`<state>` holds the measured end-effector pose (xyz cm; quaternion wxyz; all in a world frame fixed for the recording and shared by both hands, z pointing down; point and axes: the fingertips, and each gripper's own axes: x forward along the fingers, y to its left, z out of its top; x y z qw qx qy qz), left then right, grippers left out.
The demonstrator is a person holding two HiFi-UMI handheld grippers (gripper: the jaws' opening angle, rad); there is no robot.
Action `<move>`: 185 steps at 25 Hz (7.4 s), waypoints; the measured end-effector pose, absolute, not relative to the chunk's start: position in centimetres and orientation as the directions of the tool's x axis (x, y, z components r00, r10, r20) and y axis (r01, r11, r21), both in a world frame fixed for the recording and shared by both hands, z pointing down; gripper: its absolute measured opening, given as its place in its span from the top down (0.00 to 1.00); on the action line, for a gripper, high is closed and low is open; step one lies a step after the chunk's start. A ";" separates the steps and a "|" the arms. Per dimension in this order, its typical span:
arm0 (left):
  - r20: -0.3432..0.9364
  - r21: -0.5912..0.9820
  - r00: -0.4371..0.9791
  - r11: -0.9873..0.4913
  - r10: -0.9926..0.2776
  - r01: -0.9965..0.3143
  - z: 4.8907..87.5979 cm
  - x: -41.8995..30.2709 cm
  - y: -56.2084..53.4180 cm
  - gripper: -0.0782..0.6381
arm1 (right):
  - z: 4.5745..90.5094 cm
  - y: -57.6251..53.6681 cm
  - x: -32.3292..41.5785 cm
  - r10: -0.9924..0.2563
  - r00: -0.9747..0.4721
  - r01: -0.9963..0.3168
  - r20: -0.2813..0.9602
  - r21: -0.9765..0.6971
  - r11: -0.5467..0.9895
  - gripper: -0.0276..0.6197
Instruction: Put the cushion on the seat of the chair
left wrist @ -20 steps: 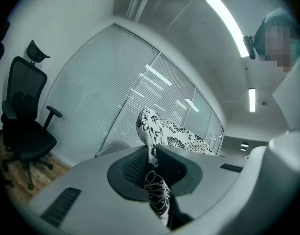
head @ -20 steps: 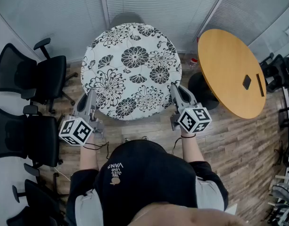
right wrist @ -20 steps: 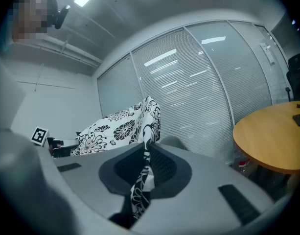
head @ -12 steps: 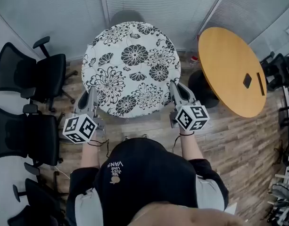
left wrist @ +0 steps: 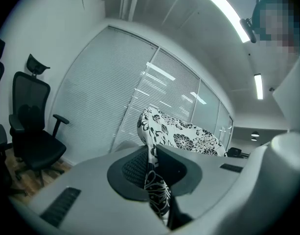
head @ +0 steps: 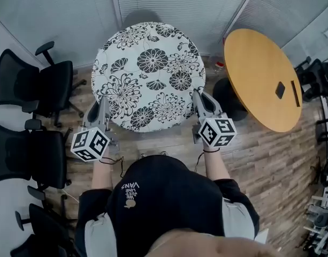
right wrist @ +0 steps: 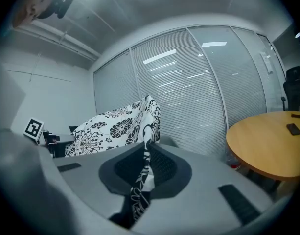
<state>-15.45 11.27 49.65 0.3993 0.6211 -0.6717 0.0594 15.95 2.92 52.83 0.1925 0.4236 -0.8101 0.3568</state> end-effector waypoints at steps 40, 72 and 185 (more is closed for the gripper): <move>0.588 0.475 0.189 0.146 -0.786 -0.868 49.9 -16.0 10.5 0.83 | 51.4 4.1 14.9 -0.587 -0.508 -0.861 0.631 -0.377 0.341 0.90; 0.549 0.480 0.151 0.162 -0.822 -0.862 49.4 -15.3 11.2 0.83 | 50.9 3.9 15.2 -0.590 -0.540 -0.841 0.600 -0.368 0.396 0.90; 0.620 0.505 0.187 0.204 -0.762 -0.839 49.7 -15.5 10.7 0.83 | 50.0 3.3 14.6 -0.534 -0.497 -0.865 0.684 -0.346 0.363 0.90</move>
